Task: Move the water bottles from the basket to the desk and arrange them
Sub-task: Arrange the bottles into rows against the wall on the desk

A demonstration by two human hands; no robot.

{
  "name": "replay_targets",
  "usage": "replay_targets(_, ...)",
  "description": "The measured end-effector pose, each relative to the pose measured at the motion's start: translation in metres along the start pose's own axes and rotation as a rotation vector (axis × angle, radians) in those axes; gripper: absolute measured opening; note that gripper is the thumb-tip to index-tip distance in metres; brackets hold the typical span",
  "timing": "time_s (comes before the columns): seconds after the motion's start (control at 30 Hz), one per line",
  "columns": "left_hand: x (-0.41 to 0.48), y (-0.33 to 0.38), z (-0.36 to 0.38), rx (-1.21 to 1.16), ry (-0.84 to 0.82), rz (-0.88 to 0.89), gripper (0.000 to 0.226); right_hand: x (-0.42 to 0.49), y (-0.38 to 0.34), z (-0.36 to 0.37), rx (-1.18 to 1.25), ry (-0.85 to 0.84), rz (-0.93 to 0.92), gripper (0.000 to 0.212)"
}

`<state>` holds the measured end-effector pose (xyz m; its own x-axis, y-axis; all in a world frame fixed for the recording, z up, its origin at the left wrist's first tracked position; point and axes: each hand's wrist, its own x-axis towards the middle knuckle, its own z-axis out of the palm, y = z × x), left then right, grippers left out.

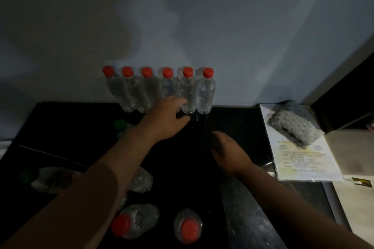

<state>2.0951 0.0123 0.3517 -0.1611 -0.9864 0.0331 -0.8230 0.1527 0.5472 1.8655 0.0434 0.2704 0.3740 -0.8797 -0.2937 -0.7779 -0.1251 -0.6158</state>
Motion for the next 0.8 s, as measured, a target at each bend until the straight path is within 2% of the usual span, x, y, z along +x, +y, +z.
replay_targets(0.17,-0.089,0.013,-0.012,-0.085,-0.036,-0.116,0.042,-0.044,-0.017,0.008,-0.107,0.069,-0.187,0.057)
replay_targets(0.3,-0.156,0.020,-0.006,-0.140,0.069,-0.177,0.034,-0.079,-0.031,0.023,-0.179,0.048,-0.339,0.054)
replay_targets(0.4,-0.198,0.024,0.002,-0.207,0.152,-0.273,0.028,-0.102,-0.042,0.029,-0.134,0.025,-0.346,0.053)
replay_targets(0.5,-0.231,0.027,0.009,-0.198,0.204,-0.252,0.023,-0.120,-0.050,0.031,-0.099,0.040,-0.343,0.051)
replay_targets(0.67,-0.265,0.026,0.009,-0.111,0.290,-0.286,0.029,-0.140,-0.055,0.038,-0.047,0.084,-0.352,0.049)
replay_targets(0.8,-0.286,0.023,0.005,-0.143,0.304,-0.316,0.030,-0.154,-0.061,0.042,0.010,0.112,-0.383,0.050)
